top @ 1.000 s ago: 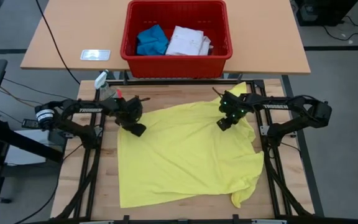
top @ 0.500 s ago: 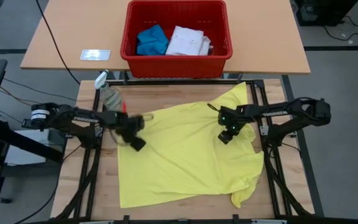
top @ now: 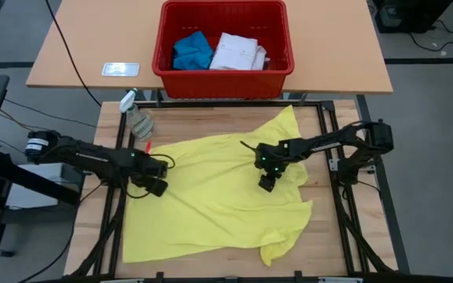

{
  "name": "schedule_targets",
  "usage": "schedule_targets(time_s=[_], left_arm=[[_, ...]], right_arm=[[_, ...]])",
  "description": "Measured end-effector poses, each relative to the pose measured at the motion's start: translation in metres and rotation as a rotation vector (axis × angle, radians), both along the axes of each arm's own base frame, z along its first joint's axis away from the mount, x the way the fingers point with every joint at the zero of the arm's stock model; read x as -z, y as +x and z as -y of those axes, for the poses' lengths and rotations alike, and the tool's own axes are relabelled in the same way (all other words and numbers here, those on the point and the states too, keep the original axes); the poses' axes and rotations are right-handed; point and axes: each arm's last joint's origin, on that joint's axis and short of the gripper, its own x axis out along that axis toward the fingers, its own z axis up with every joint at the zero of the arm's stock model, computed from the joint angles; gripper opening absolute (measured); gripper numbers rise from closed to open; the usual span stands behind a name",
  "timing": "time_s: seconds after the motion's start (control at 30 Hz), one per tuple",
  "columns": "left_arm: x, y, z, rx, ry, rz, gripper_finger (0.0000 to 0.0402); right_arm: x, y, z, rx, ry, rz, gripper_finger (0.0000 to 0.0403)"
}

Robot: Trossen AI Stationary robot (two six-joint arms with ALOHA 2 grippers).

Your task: Fold Laundry from Bin

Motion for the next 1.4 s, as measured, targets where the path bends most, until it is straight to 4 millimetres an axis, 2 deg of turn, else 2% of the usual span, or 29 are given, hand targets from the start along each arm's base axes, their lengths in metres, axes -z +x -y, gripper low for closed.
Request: schedule_targets(time_s=[0.13,0.37,0.57,0.67,0.83,0.93,1.03,1.27,1.4], left_arm=[[-0.021,0.013,0.001,-0.015,-0.009,0.156,0.0142],[-0.042,0.051,0.001,-0.005,0.028,0.519,0.0142],[-0.030,0.076,0.001,0.071,0.061,0.592,0.0142],[-0.022,0.091,0.002,0.093,0.059,0.639,0.0142],[-0.014,0.122,0.003,0.081,0.037,0.811,0.0142],[-0.012,0.143,-0.003,-0.019,0.012,0.847,0.0142],[-0.018,0.171,-0.006,-0.031,0.024,0.875,0.0142],[-0.033,0.234,-0.003,0.163,0.076,0.834,0.0142],[-0.028,0.258,-0.006,0.265,0.092,0.771,0.0142]], right_arm=[[-0.025,0.009,0.004,-0.018,-0.055,-0.014,0.0155],[-0.047,-0.006,-0.010,-0.045,0.015,-0.132,0.0155],[-0.048,-0.014,-0.048,-0.092,0.035,-0.241,0.0155],[-0.047,-0.018,-0.073,-0.126,-0.003,-0.269,0.0155],[-0.047,-0.026,-0.108,-0.188,-0.115,-0.276,0.0155],[-0.048,-0.033,-0.123,-0.231,-0.234,-0.245,0.0155],[-0.047,-0.033,-0.131,-0.259,-0.270,-0.210,0.0155],[-0.037,-0.024,-0.147,-0.361,-0.119,-0.008,0.0155],[-0.033,-0.028,-0.147,-0.327,-0.083,-0.055,0.0145]])
